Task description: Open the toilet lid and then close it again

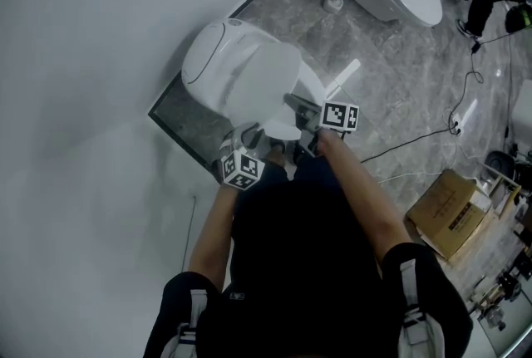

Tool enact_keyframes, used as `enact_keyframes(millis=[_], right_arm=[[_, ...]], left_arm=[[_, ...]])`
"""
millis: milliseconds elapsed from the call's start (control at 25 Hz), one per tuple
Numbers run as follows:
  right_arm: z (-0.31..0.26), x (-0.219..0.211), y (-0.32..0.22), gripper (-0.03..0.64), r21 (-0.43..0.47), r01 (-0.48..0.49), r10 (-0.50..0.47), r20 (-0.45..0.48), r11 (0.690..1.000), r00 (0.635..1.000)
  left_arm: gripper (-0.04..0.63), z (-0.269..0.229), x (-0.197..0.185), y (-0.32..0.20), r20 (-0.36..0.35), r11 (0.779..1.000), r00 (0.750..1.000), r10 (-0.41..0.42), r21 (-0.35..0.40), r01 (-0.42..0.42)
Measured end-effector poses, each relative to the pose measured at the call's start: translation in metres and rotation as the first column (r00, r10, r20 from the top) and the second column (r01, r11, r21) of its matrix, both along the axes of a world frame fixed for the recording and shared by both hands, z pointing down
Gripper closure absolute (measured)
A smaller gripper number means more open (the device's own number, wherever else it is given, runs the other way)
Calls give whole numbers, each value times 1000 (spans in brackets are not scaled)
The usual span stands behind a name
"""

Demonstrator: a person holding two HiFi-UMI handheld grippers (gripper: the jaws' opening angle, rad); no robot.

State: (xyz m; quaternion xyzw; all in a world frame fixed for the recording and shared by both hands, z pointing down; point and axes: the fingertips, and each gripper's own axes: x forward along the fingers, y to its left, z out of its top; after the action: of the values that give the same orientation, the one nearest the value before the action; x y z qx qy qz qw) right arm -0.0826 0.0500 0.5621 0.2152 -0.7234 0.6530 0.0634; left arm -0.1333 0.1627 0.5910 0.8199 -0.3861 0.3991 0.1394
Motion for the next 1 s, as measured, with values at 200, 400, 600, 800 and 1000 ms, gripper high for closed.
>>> enact_keyframes(millis=[200, 400, 600, 800, 1000], right_arm=[[-6, -18, -6, 558, 13, -4, 4, 6, 1000, 1000], [-16, -29, -14, 543, 69, 58, -58, -13, 996, 998], [-22, -44, -19, 526, 121, 139, -136, -34, 983, 990], [-32, -46, -23, 520, 166, 159, -151, -60, 973, 987], [-37, -39, -30, 517, 263, 192, -163, -129, 945, 978]], left_arm=[[502, 3, -20, -12, 62, 999, 997, -37, 7, 37], [506, -5, -30, -22, 54, 998, 997, -53, -22, 54], [517, -11, -44, -28, 45, 992, 991, -122, -9, 123], [518, -17, -51, -29, 25, 992, 991, -129, -5, 129], [520, -17, -61, -30, 10, 990, 990, -143, -6, 143]])
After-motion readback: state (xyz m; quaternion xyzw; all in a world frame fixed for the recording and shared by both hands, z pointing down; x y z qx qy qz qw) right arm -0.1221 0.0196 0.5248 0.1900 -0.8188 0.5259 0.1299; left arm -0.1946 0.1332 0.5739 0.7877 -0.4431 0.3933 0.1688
